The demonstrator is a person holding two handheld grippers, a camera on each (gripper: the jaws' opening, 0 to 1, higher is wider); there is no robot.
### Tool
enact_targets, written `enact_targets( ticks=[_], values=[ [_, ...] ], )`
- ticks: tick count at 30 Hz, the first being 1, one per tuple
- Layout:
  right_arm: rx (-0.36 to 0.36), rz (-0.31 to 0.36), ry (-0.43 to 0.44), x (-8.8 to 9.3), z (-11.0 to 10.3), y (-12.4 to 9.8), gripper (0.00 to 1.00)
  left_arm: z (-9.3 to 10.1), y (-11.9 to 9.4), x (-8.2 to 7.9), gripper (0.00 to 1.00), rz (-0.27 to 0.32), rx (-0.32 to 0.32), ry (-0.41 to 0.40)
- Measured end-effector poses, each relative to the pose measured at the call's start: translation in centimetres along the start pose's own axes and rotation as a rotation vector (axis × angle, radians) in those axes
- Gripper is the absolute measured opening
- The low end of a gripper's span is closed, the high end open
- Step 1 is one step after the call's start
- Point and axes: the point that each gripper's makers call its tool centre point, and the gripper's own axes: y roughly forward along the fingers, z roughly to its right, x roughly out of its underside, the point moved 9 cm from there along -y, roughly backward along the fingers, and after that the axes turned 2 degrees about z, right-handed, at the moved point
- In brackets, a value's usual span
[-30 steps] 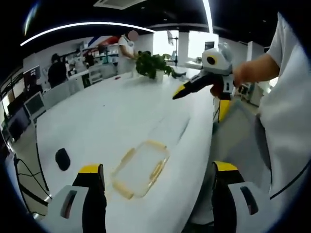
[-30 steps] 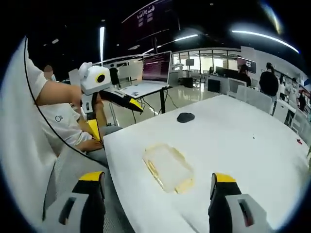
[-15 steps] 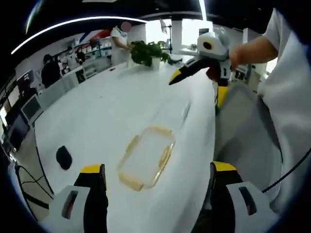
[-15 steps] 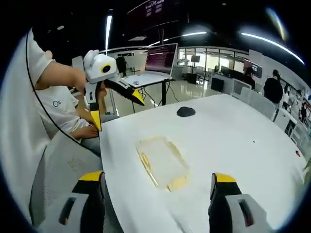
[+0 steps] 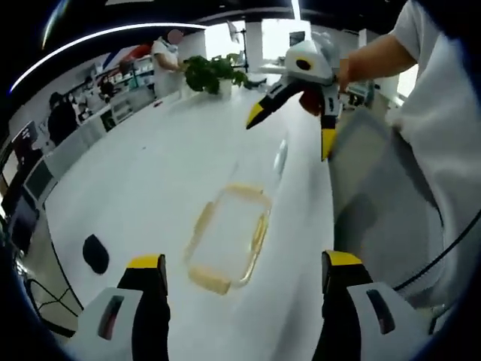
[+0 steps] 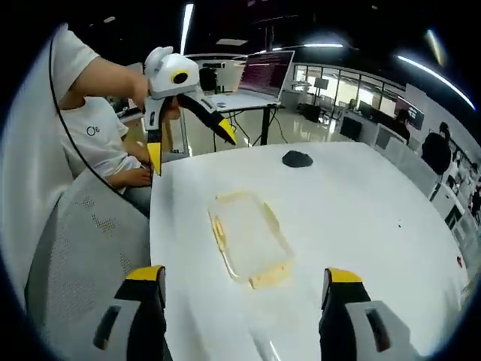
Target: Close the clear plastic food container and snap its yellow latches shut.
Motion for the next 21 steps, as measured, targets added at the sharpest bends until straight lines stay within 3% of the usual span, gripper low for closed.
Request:
enact_targets(
  ticks=[6,21],
  values=[
    [-0.024,-0.033,-0.028,-0.1,0.6,1.0,0.86,-0.8,0.8,0.8,0.82,-0.038,0.026,0.018],
    [-0.087,-0.104,-0.121,0.7,1.8,3.4,0.77,-2.3,2.7,2.5,0.78,-0.103,0.073,0.098]
  ],
)
